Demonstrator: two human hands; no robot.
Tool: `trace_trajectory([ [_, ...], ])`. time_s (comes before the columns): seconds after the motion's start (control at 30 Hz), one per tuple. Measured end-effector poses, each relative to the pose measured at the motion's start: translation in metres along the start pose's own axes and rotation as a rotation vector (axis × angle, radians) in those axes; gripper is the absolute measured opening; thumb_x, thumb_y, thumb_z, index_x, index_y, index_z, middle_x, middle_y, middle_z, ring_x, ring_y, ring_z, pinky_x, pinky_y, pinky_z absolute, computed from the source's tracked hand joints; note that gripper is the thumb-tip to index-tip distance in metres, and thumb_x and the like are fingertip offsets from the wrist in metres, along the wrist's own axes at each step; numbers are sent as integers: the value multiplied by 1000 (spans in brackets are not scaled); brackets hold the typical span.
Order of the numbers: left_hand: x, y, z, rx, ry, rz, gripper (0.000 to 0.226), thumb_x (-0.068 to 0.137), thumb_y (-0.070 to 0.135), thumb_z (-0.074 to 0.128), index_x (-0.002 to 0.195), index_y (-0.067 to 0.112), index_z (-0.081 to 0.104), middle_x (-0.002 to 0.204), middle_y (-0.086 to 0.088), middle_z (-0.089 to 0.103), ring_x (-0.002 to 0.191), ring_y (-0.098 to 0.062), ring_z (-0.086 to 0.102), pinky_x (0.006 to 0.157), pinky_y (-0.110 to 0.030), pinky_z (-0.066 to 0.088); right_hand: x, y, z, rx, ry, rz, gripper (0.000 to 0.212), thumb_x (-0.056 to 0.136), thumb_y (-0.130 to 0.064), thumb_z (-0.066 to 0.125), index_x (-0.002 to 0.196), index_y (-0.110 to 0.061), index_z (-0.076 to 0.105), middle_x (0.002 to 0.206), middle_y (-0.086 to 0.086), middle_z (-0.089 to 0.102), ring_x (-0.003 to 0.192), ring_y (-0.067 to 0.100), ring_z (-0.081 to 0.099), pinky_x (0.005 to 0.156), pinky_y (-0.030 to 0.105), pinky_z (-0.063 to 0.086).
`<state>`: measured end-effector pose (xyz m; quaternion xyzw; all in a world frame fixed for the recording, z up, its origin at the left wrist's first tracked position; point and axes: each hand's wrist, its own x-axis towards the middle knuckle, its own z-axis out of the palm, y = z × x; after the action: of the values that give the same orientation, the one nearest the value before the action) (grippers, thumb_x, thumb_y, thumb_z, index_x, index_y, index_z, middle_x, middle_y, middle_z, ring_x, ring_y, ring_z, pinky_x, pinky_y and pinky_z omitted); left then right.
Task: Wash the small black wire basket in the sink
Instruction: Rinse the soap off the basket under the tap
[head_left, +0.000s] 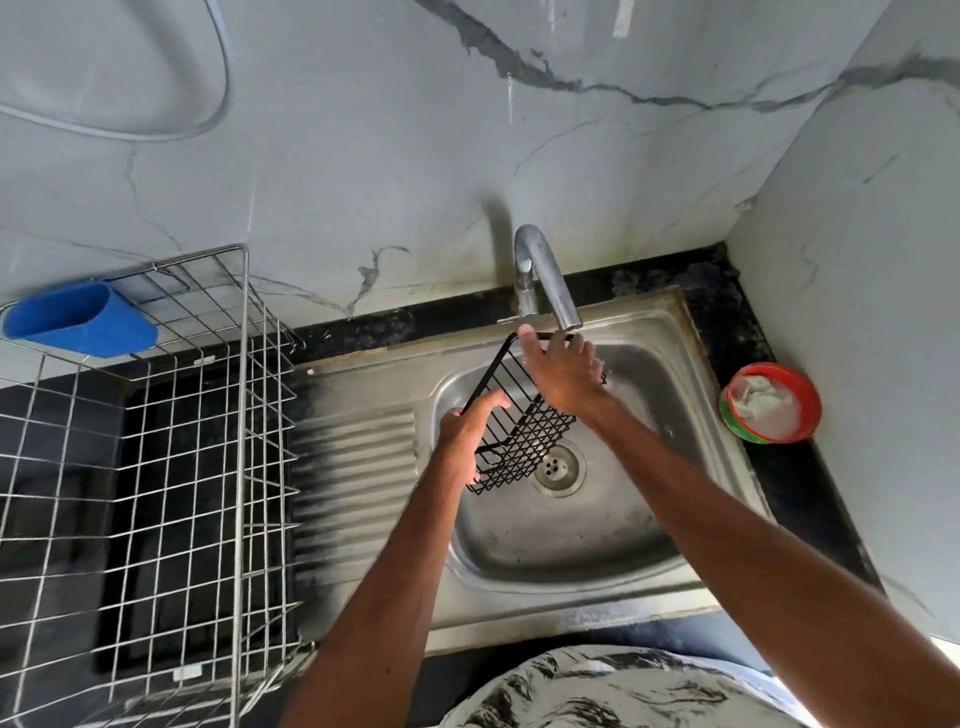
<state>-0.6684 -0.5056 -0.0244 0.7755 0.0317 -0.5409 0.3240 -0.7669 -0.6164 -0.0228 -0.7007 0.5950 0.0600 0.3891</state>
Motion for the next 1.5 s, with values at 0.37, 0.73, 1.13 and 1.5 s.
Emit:
trace_trajectory([
  [0.37,-9,-2,-7,77,-53,61,92,55,54,83,135,24,51,131,-5,47,115,-30,47,97,-57,49,22,-2,-28,128,-40,40,77,98,-74,16,114,-13,61,109,6,54,95,16,52,97,47,39],
  [0.73,-13,2,-7,46,-60,-101,91,66,48,80,147,24,48,161,-10,33,141,-43,37,103,-68,42,39,25,-33,228,41,72,49,108,-34,35,124,4,60,109,19,64,95,33,62,81,41,51],
  [1.13,-13,-2,-1,-313,-122,-323,80,51,53,86,121,19,65,150,-20,28,135,-52,31,93,-70,51,-32,-6,22,38,206,-425,73,103,-62,15,162,-21,0,168,17,-5,155,34,-7,124,56,-4],
  [1.5,-26,-1,2,-172,-140,-243,78,63,49,83,131,21,56,158,-15,22,142,-49,26,103,-69,47,-1,8,-12,298,111,-177,80,94,-72,3,155,-27,29,148,26,45,140,41,40,116,48,39],
])
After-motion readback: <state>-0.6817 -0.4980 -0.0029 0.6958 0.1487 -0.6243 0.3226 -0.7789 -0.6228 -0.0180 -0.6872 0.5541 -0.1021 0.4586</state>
